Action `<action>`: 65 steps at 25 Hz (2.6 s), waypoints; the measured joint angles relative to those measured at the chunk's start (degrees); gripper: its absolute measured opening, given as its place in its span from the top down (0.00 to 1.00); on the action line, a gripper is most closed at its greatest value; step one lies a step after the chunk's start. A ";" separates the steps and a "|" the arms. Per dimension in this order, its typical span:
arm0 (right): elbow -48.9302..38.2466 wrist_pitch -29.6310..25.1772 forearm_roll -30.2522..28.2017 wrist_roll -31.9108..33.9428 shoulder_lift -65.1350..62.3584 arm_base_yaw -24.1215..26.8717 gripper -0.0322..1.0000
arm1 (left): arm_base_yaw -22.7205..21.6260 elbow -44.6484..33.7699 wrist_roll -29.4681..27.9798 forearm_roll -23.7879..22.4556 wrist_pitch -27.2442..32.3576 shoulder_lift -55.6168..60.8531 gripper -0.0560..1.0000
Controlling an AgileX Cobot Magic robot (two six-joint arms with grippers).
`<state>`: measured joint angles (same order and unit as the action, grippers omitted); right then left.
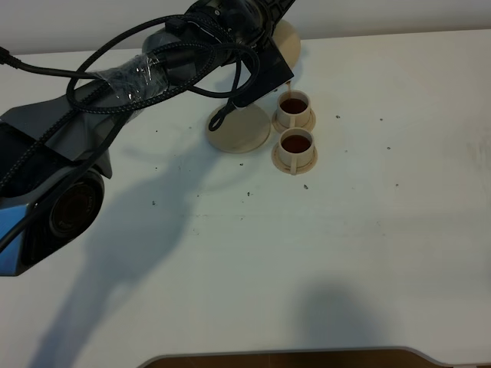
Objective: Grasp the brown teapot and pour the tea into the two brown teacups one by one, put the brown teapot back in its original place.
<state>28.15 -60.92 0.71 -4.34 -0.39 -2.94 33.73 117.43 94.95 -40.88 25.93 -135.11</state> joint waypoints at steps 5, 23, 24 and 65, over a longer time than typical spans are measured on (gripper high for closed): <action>0.00 0.00 0.00 0.00 0.00 0.00 0.58 | 0.00 0.00 0.00 0.00 0.00 0.00 0.85; 0.00 0.00 0.00 0.00 0.00 0.00 0.58 | 0.00 0.00 -2.52 8.78 5.72 0.00 0.85; 0.00 0.00 0.00 0.00 0.00 0.00 0.58 | 0.00 0.00 -3.20 8.78 5.86 0.00 0.85; 0.00 0.00 0.00 0.00 0.00 0.00 0.58 | -7.29 0.10 -58.10 41.86 35.41 2.03 0.85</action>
<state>28.15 -60.92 0.71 -4.34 -0.39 -2.94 26.44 117.53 36.85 0.98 61.33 -133.08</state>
